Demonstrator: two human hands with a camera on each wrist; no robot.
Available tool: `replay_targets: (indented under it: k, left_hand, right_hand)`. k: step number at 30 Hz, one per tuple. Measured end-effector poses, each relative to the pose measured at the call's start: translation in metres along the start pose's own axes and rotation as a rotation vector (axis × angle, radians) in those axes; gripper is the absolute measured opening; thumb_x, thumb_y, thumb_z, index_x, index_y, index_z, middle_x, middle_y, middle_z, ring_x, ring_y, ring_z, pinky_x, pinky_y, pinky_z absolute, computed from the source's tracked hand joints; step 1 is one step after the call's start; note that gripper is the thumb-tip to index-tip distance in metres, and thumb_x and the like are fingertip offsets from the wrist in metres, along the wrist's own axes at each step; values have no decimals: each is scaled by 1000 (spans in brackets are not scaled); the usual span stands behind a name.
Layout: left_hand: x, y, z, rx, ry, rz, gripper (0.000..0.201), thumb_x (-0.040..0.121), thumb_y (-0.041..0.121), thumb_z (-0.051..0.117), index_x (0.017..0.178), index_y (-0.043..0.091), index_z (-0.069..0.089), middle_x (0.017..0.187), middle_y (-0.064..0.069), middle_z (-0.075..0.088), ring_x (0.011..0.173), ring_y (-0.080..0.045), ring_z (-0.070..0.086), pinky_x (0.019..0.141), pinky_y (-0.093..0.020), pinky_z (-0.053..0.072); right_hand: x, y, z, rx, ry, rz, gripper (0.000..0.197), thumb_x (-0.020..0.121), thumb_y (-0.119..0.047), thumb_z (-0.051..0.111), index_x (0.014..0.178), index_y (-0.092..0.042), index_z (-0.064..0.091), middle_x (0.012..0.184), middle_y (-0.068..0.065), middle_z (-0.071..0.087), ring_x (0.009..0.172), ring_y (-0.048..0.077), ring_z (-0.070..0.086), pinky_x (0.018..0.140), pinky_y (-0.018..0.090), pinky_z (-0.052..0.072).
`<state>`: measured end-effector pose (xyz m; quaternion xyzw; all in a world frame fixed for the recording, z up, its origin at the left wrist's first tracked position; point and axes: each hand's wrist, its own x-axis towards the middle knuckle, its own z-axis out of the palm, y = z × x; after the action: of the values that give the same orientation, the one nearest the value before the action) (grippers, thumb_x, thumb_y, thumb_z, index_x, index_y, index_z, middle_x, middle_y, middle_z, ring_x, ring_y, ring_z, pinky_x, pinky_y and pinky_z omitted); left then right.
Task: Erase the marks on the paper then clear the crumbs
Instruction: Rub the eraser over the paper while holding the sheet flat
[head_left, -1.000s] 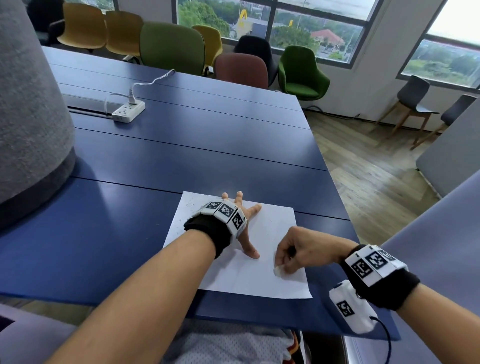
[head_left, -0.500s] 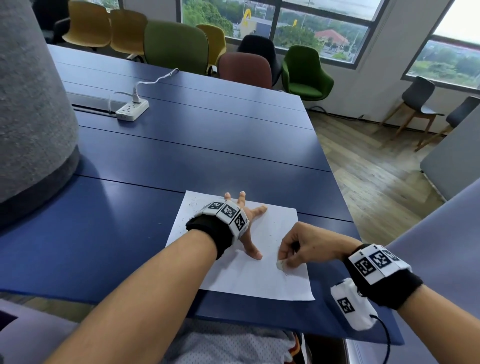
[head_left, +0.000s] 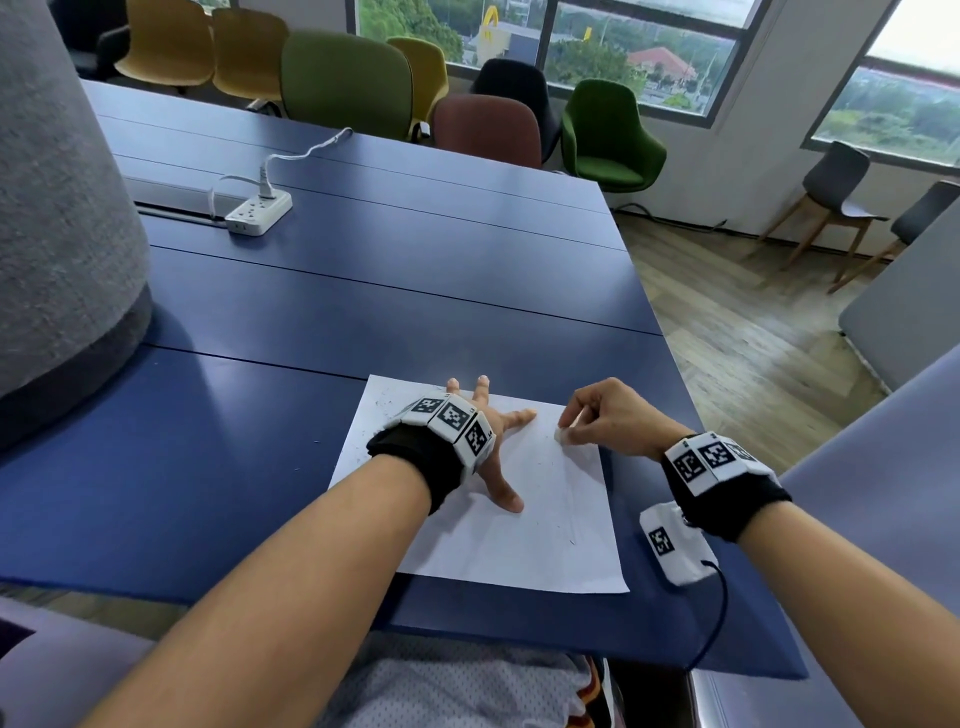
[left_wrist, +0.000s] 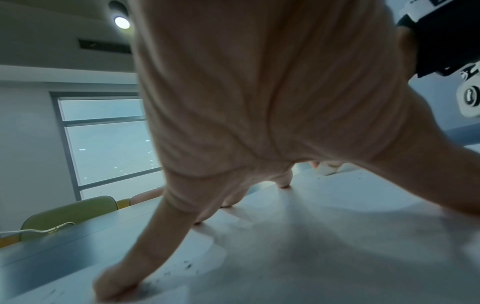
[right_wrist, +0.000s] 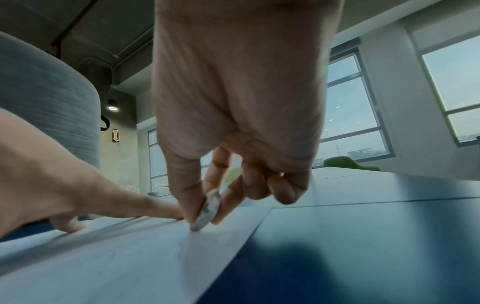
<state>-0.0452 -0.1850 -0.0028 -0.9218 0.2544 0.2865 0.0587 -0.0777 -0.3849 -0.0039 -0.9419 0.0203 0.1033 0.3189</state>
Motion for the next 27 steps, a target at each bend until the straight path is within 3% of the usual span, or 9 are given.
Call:
replay_targets:
  k: [2,6,9,12,16,19,21,25,27]
  left_hand:
    - [0,0,0,0,-1,0,130,57,75,78,148,58,-12,160,-9,-30,145,-50,-19,113,-71,14]
    - [0,-1,-1,-13,-7,-4,130,57,75,79,148,58,-12,160,-9,-31,145,-50,-20,112,-72,14]
    - [1,0,-1,-9,-1,-1,130,57,75,79,148,58,-12,160,-8,-30,145,-50,-20,113,-71,13]
    - [1,0,-1,-14,-5,-2,130,57,74,79,149,58,-12,160,-8,-30,145,-49,-21,113,-72,12]
    - [0,-1,-1,-10,-8,-4,130,57,74,79,149,58,-12,160,-8,-31,144,-50,-21,112,-72,13]
    - [1,-1,0,-10,3,1,130,57,75,79,149,58,-11,161,-9,-30,145,-50,-20,113,-71,14]
    - [2,0,1,-5,8,1,130,56,75,79,149,58,-11,161,-9,-29,145,-50,-19,113,-71,15]
    - [1,-1,1,1,4,-8,130,57,75,79,148,58,-12,160,-9,-30,144,-51,-19,113,-71,15]
    - [2,-1,2,6,10,-3,130,56,76,78,148,58,-12,161,-9,-29,145,-51,-18,113,-70,15]
  right_hand:
    - [0,2,2,25,39,3,6,75,-16,79,76,-15,73,62,-5,62,51,2,51,57,19,41]
    - [-10,-5,0,27,-176,-6,5,76,-12,78,81,-12,75,62,-3,66,54,2,55,57,13,41]
    - [-2,1,-3,18,-39,24,9,76,-16,80,82,-11,75,62,-5,63,50,-1,51,52,11,38]
    - [1,7,-3,39,51,39,8,77,-19,80,80,-13,74,67,0,65,55,4,52,58,17,40]
    - [-5,-2,-6,-25,-190,20,6,75,-14,77,80,-17,76,65,-2,64,59,7,54,62,21,42]
    - [1,-4,-9,-19,-89,32,7,77,-13,78,83,-12,75,66,-4,64,51,0,52,52,10,38]
    - [1,-4,-7,1,-42,17,7,77,-13,77,84,-11,75,65,-4,64,50,-1,52,50,9,38]
    - [-3,-16,-1,-78,-239,-37,9,78,-10,74,85,-16,75,56,-11,60,51,1,51,57,16,41]
    - [3,-18,-2,-83,-199,-43,8,78,-13,75,85,-18,75,59,-11,61,51,0,51,59,18,41]
